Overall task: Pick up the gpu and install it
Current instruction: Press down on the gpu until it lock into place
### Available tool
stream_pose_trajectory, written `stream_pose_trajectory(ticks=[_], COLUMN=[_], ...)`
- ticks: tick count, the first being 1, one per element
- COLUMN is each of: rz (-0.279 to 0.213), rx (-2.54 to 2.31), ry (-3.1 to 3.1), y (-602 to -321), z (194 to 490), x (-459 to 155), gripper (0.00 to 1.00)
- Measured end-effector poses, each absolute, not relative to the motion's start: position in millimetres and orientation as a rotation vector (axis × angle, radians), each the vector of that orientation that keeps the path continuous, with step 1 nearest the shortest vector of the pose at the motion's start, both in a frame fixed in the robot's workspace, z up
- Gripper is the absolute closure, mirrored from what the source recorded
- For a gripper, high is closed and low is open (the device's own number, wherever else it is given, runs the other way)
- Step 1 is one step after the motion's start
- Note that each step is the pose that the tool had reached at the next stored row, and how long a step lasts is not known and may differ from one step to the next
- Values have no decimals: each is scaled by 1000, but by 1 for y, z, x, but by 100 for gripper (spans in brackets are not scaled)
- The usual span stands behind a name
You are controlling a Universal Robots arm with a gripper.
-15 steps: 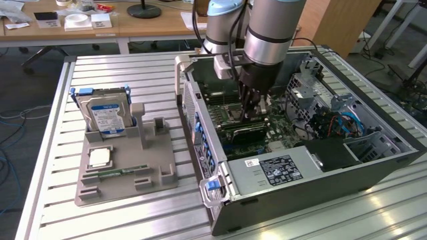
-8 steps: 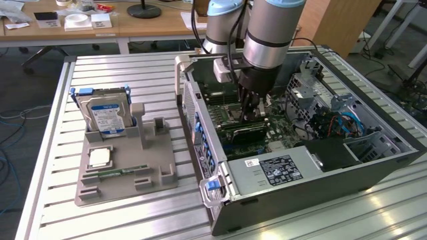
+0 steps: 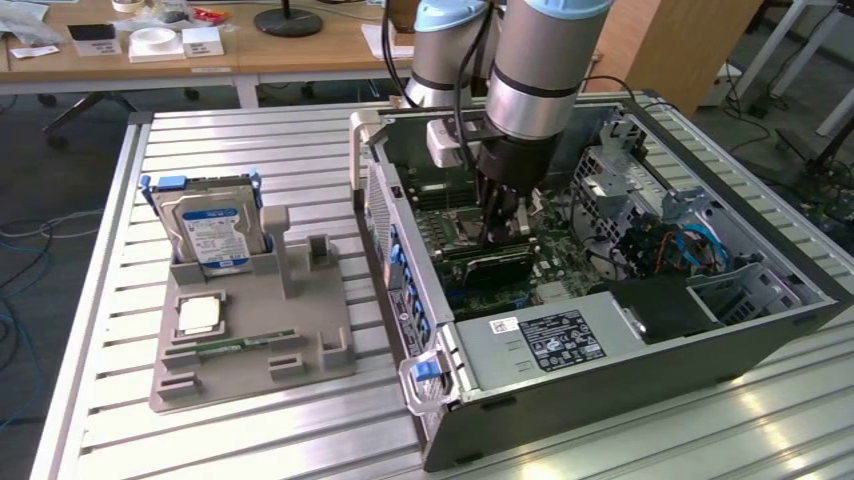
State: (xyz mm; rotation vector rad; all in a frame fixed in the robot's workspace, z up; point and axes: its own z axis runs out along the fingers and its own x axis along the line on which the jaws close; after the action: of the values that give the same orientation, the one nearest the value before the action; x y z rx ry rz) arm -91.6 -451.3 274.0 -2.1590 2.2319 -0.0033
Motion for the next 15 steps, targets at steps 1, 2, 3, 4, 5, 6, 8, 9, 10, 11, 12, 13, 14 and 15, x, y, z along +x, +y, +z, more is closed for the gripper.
stream_pose_trajectory(ticks=[1,2,3,4,5,6,8,9,10,11,12,13,14,15], rz=[-3,-3,-3,-3,-3,-3,-3,-3,-3,-3,-3,-3,-3,-3], rx=[-2159,-2159,-2159,-2159,-2159,-2159,-2159,-2159,-2159,-2159,-2159,-2159,-2159,-2159], ry=[2232,2232,2232,2232,2232,2232,2232,2232,2232,2232,2232,2232,2232,2232], y=[-451,-451,-451,-451,-451,-452,-452,-452,-453,-453,-453,-453,-453,-453], z=[273,273,272,272,272,272,272,272,271,271,271,270,269,268], x=[-92,-92,-92,-92,-92,-92,-91,-91,-91,-91,-91,-91,-91,-91], gripper=[89,89,89,89,89,89,89,89,89,89,89,89,89,89])
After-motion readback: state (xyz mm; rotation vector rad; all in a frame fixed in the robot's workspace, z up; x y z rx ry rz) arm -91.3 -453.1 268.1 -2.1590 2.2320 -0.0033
